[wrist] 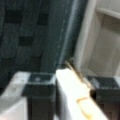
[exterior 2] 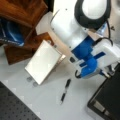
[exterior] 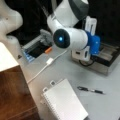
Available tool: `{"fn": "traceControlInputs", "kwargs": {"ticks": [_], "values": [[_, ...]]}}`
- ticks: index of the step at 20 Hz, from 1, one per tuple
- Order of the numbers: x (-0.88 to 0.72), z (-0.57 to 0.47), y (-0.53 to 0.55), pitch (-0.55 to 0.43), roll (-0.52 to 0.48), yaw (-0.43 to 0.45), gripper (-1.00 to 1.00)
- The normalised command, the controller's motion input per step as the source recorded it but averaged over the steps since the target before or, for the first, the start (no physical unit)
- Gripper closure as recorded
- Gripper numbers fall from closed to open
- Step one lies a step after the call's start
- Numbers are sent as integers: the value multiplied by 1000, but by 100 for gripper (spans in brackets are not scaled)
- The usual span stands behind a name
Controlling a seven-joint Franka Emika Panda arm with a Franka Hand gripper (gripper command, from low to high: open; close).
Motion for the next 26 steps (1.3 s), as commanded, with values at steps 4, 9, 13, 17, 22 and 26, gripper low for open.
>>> {"fn": "traceControlInputs", "kwargs": {"ticks": [4,9,13,17,22,26], "values": [[135,378,414,125,-34,203,100],[136,281,283,116,-64,152,100],[130,188,129,103,-58,120,100],[121,175,136,99,-12,88,100],[82,192,265,108,22,36,100],[40,159,314,112,34,-11,100]]}}
